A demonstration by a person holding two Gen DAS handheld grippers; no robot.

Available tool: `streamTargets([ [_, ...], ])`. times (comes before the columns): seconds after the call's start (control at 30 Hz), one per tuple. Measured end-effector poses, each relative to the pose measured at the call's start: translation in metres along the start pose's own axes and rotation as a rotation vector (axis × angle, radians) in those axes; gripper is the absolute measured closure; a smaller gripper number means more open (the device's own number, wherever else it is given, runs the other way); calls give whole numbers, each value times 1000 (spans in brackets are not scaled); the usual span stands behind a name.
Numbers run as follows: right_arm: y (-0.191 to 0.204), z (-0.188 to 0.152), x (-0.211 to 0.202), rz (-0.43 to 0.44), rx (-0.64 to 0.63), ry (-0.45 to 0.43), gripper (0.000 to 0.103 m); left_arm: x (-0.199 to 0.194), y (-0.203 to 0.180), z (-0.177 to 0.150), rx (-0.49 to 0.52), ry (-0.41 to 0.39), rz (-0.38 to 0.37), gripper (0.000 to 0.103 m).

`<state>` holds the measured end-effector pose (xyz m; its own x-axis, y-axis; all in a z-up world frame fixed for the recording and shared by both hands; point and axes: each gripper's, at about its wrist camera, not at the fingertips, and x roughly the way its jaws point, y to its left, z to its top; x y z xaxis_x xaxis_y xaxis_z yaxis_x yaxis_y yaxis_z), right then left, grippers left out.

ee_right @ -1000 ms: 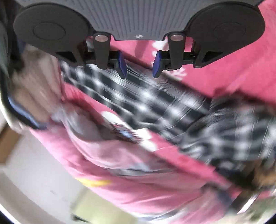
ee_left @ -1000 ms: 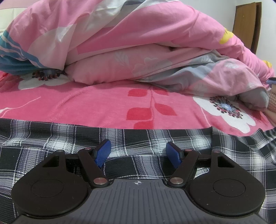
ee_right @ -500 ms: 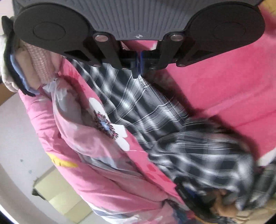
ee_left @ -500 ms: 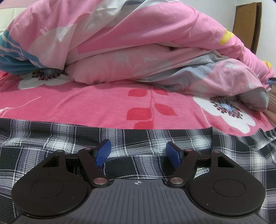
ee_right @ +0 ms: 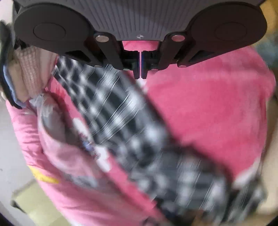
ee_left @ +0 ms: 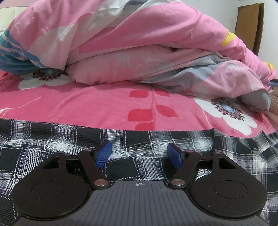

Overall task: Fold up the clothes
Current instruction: 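Lay the plaid garment edge down with the right gripper and open it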

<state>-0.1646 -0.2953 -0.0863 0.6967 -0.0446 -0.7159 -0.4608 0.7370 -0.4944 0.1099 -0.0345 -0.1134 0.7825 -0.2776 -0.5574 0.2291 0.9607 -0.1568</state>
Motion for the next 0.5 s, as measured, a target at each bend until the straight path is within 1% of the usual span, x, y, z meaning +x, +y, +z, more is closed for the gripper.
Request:
streamTargets([
  [0.07,-16,10,-4,30,142,-117,101,0,0,0,1,0,0,32],
  [0.1,-22,15,2,51,211,-151,100,0,0,0,0,0,0,32],
  [0.17,-30,23,20,101,319,-173,100,0,0,0,-1,0,0,32],
  [0.23,-32,27,45,173,388,-160,100,1,1,-1,-2,-1,-2,32],
  [0.3,-30,29,60,249,422,-166,100,1,1,-1,-2,-1,-2,32],
  [0.37,-28,29,65,329,444,-201,100,1,1,-1,-1,0,-3,32],
  [0.4,-27,30,66,355,449,-209,100,1,1,-1,-1,0,-3,32],
  [0.5,-25,29,71,377,433,-175,100,1,1,-1,-1,0,-4,31],
])
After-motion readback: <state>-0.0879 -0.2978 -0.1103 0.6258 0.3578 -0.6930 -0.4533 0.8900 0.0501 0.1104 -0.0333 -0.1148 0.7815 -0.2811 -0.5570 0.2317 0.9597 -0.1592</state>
